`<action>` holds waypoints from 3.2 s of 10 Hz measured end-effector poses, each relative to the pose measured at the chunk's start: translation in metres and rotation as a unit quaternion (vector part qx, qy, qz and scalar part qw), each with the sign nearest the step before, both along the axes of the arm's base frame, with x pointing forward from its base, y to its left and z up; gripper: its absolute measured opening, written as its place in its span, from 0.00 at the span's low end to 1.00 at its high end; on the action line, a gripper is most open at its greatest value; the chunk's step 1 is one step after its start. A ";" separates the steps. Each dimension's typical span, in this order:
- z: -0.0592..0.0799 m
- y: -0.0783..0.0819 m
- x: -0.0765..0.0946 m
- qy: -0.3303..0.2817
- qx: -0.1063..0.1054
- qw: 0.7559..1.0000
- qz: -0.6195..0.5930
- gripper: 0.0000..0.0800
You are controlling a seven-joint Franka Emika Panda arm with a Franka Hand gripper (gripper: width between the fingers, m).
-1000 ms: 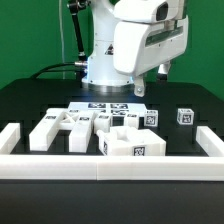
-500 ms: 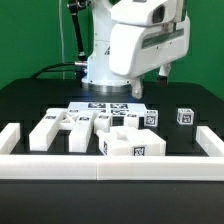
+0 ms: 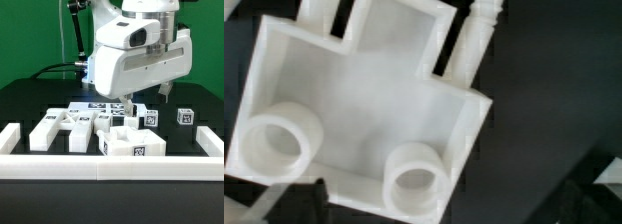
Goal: Assemble chair
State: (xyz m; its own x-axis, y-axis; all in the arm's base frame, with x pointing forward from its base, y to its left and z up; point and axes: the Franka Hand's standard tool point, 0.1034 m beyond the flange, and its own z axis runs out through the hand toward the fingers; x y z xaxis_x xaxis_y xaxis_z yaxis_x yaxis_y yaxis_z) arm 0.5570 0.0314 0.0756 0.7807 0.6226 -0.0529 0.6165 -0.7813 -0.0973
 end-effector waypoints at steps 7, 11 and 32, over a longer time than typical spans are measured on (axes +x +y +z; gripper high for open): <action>-0.037 0.003 -0.004 0.000 -0.001 0.993 -0.115 0.81; -0.056 0.008 -0.010 0.004 -0.001 0.994 -0.111 0.81; -0.056 0.053 0.000 0.006 -0.013 0.971 -0.240 0.04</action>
Offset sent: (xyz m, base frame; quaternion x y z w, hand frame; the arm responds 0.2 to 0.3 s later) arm -0.0037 -0.0031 -0.0404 0.0153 -0.0222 0.1949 0.9805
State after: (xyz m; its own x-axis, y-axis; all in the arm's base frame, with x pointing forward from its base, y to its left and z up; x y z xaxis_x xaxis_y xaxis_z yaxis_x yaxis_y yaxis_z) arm 0.5572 0.0843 0.0191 0.9797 0.1863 -0.0747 0.1804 -0.9804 -0.0792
